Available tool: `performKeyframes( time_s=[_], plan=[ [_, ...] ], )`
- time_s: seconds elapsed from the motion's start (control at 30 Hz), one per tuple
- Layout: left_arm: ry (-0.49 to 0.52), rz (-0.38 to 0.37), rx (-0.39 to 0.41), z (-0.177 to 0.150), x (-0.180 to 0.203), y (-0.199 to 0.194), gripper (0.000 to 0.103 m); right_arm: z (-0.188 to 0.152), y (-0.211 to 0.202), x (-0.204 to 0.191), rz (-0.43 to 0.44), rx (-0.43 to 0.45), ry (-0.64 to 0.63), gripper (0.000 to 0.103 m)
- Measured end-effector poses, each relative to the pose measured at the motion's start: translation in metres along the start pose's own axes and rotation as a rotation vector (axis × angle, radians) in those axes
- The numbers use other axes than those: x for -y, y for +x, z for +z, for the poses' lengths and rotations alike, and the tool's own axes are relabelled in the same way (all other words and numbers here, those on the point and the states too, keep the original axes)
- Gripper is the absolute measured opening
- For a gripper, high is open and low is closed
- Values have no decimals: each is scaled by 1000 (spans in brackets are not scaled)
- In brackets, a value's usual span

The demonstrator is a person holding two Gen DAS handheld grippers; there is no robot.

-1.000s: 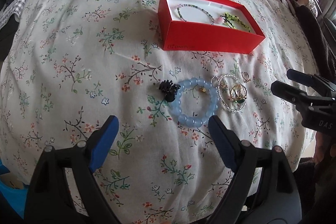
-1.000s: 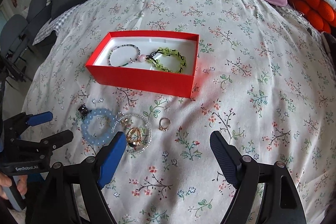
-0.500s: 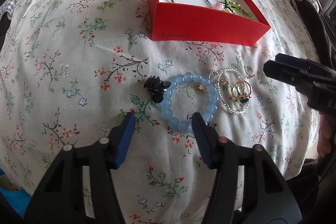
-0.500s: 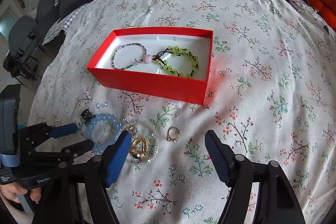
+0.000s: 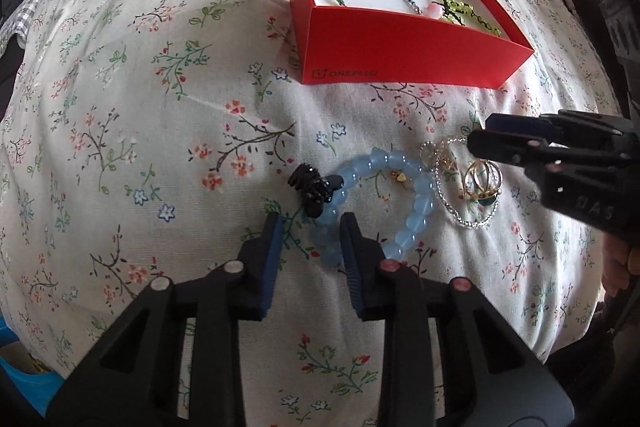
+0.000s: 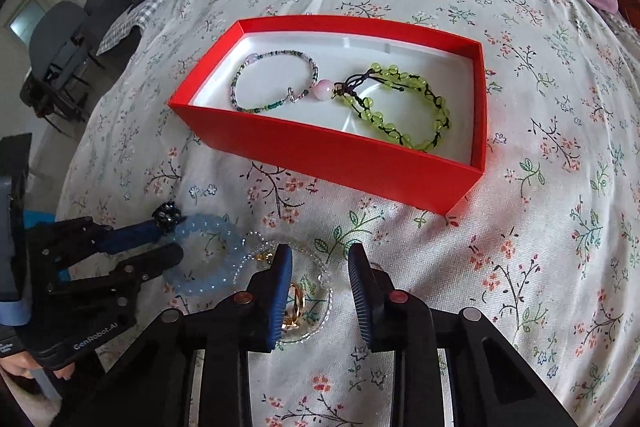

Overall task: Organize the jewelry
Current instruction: 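Grasp the light-blue bead bracelet with left tool while right tool grasps clear crystal bracelet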

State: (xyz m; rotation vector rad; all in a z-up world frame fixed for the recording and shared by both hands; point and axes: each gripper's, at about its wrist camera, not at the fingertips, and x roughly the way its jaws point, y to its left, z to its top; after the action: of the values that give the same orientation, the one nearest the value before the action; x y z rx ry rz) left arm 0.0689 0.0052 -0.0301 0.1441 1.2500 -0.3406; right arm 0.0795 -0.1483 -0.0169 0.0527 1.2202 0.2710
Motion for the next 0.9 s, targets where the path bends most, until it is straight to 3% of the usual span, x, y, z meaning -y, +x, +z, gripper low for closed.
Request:
performKeyframes(
  time_s=[0.13,0.4,0.57,0.9],
  plan=[
    [1,-5,1,1,0,2,32,0,13,-5,-80,-24,-53,29],
    [25,5,3,-5,-3,0,32,0,25,-19,-148,-54,-109,30],
    [55,26,9,-6,1,1,32,0,28,-28,-165,-90,-106,30],
    [59,33,7,-5,3,2,32,-7,23,-15,-119,-160,-21,32]
  ],
)
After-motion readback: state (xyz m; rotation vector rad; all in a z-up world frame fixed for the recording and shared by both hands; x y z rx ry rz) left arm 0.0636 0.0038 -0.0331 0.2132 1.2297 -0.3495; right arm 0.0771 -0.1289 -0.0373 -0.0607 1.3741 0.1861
